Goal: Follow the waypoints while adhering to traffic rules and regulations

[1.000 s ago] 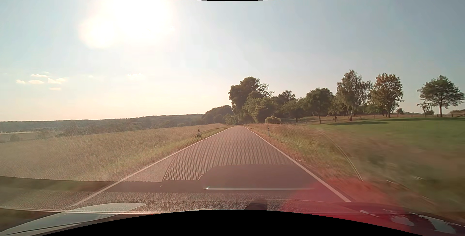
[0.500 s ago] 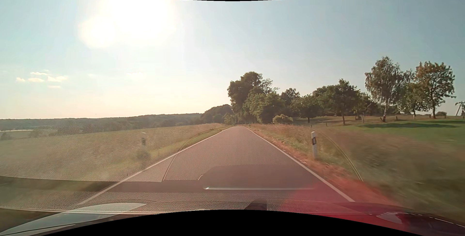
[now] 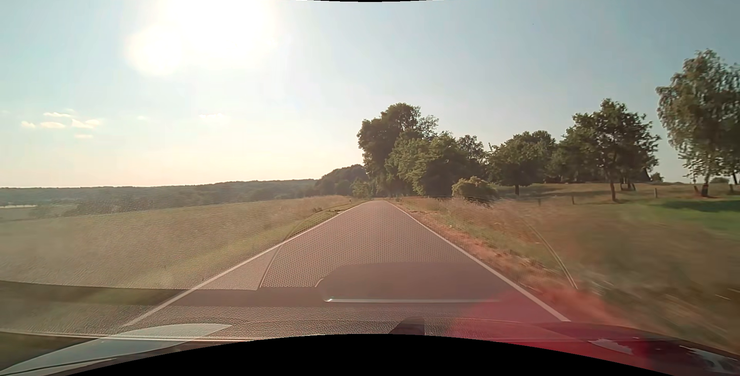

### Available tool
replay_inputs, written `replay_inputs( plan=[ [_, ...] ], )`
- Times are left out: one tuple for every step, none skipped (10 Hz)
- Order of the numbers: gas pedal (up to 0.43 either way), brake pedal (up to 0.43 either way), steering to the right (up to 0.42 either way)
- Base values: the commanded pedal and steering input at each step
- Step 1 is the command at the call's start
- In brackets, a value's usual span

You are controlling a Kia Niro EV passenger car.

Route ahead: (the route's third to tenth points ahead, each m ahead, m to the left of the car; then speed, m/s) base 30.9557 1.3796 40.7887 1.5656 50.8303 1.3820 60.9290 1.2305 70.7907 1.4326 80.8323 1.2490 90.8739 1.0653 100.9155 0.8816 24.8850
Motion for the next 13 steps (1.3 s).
replay_inputs(
  plan=[
    [0.28,0.0,0.002],
    [0.28,0.0,0.002],
    [0.28,0.0,0.002],
    [0.28,0.0,0.002],
    [0.28,0.0,0.002],
    [0.28,0.0,0.002],
    [0.28,0.0,0.002],
    [0.28,0.0,0.002],
    [0.28,0.0,0.002],
    [0.28,0.0,0.002],
    [0.268,0.0,0.002],
    [0.268,0.0,0.002],
    [0.268,0.0,0.002]
  ],
)
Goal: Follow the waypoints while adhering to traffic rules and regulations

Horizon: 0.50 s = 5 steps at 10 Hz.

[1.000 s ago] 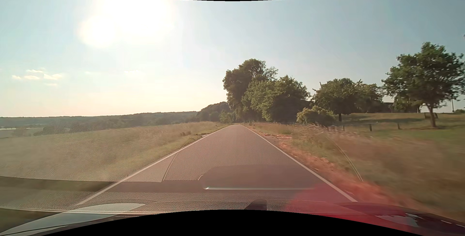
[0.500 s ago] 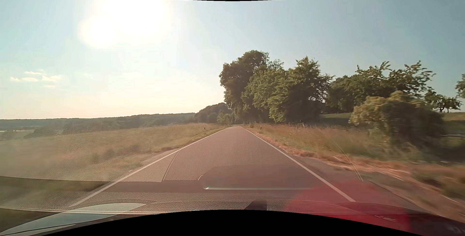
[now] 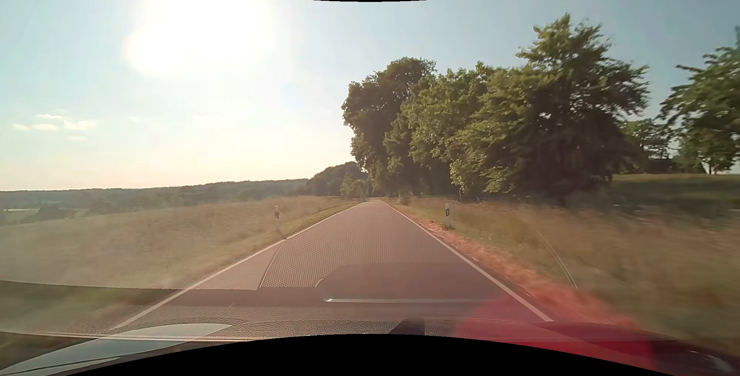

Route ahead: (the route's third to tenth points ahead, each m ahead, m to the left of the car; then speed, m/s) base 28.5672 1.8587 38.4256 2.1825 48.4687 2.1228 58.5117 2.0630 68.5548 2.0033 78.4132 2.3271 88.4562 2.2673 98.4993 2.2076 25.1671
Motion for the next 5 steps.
replay_inputs(
  plan=[
    [0.268,0.0,0.002],
    [0.268,0.0,0.002],
    [0.268,0.0,0.002],
    [0.268,0.0,0.001],
    [0.26,0.0,0.0]
  ],
)
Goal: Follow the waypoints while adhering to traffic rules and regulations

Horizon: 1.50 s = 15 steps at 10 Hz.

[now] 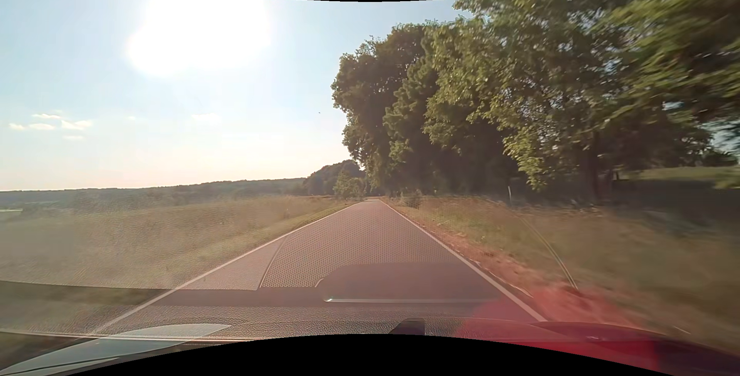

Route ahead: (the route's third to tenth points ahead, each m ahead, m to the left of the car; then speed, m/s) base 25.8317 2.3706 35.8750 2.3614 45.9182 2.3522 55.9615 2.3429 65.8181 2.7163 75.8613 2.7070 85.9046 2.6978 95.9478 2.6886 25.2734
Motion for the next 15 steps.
replay_inputs(
  plan=[
    [0.24,0.0,0.0],
    [0.24,0.0,0.0],
    [0.24,0.0,0.0],
    [0.24,0.0,-0.001],
    [0.228,0.0,-0.003],
    [0.228,0.0,-0.004],
    [0.228,0.0,-0.004],
    [0.228,0.0,-0.004],
    [0.22,0.0,-0.004],
    [0.22,0.0,-0.003],
    [0.22,0.0,-0.002],
    [0.209,0.0,-0.002],
    [0.209,0.0,-0.002],
    [0.197,0.0,-0.002],
    [0.177,0.0,-0.002]
  ],
)
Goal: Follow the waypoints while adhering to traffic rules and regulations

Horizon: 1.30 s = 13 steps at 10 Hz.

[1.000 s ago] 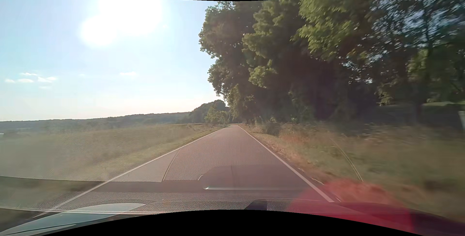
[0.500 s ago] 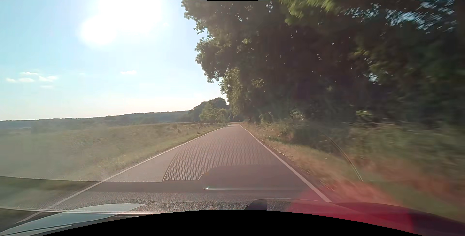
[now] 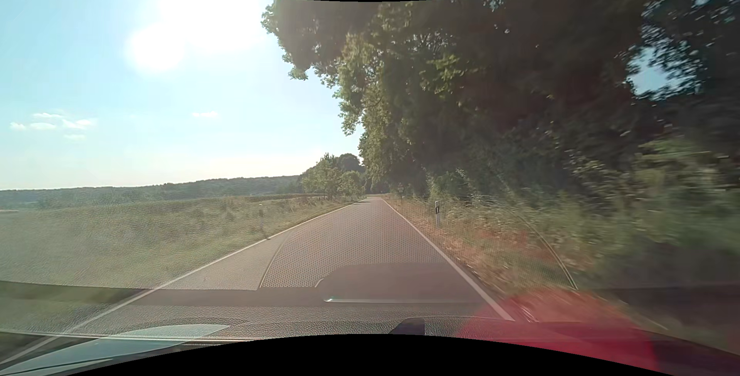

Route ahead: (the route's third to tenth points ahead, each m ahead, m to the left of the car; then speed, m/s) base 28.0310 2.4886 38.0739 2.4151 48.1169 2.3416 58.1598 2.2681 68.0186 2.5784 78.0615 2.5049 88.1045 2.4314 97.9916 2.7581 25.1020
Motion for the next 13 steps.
replay_inputs(
  plan=[
    [0.177,0.0,-0.001],
    [0.177,0.0,-0.001],
    [0.177,0.0,-0.001],
    [0.177,0.0,-0.001],
    [0.177,0.0,-0.001],
    [0.177,0.0,-0.001],
    [0.177,0.0,-0.001],
    [0.177,0.0,-0.001],
    [0.169,0.0,-0.001],
    [0.157,0.0,-0.003],
    [0.157,0.0,-0.005],
    [0.157,0.0,-0.006],
    [0.157,0.0,-0.005]
  ],
)
